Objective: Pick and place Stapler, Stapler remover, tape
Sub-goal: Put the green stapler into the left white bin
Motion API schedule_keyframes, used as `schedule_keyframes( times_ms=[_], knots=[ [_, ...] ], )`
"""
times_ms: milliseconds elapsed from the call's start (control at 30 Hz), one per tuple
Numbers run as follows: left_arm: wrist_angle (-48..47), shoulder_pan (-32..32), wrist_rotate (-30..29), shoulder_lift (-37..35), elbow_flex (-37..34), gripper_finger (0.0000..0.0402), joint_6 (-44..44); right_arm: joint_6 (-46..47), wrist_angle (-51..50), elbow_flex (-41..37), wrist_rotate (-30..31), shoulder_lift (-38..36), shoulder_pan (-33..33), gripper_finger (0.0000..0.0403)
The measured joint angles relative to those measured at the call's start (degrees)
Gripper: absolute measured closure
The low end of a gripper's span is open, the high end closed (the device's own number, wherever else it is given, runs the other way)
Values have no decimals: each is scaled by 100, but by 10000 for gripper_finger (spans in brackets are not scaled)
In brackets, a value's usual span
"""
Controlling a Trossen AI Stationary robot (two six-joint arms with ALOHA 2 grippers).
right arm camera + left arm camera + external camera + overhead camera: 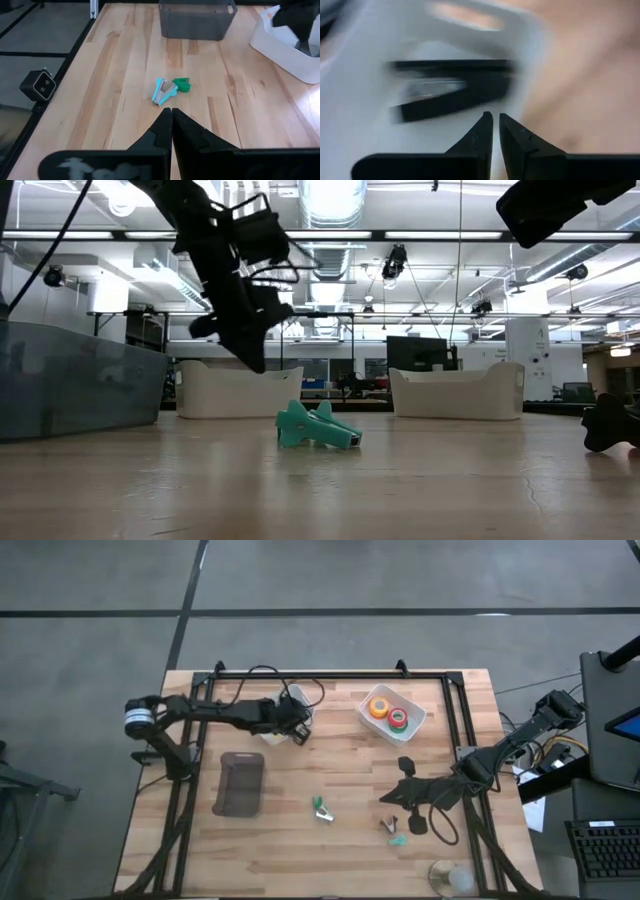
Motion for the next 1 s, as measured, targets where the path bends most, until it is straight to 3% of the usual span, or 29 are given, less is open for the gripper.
schedule_keyframes(
  times_ms=[167,367,500,633,733,833,1000],
  knots=[
    [657,-507,1176,-3,2,374,741,-15,48,0,2,0,0,394],
    [965,-1286,1637,-7,11,375,883,-17,108,0,2,0,0,394],
    [839,-1795,1640,-7,7,369,1174,-9,117,0,2,0,0,394],
    [863,-2384,1627,19,4,360,2252,0,121,0,2,0,0,394],
    [1122,-2772,1297,147,2,348,2525,-2,125,0,2,0,0,394],
    [1309,-3017,712,322,8,328,2524,-2,126,0,4,0,0,394],
    [1302,-3164,580,665,13,273,2652,-17,156,-20,6,-2,0,394]
  ],
)
